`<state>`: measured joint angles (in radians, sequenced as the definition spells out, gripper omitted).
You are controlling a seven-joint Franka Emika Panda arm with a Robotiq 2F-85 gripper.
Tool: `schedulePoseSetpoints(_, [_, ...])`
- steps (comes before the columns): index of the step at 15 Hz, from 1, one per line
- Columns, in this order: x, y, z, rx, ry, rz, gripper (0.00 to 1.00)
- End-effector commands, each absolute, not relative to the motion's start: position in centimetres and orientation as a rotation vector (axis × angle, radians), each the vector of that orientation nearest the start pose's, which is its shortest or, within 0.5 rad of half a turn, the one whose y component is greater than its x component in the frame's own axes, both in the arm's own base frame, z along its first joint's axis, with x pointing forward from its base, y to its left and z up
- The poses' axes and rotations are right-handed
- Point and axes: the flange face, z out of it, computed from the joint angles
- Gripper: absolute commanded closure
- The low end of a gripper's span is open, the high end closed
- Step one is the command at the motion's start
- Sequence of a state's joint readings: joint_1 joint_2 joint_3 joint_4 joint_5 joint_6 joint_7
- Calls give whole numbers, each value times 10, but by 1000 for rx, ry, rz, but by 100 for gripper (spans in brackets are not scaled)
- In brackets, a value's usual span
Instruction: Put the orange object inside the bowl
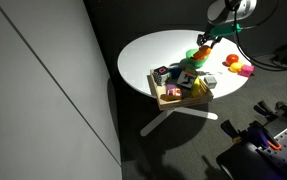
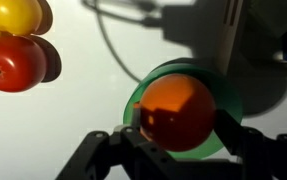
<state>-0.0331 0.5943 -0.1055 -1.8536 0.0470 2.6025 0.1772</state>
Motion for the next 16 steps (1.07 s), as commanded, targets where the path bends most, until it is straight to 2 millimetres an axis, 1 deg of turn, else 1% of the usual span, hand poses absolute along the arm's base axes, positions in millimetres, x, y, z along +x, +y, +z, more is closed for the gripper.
schedulePoseSetpoints(1, [668,-80,204,-3108,546,-339,51])
schedulePoseSetpoints(4, [672,-74,192,-3104,540,-401,51])
schedulePoseSetpoints(7, [670,-71,182,-3110,520,-410,51])
schedulePoseSetpoints(12, [661,-75,187,-3121,508,-367,51])
schedulePoseSetpoints(16, [652,-81,186,-3134,500,-304,51])
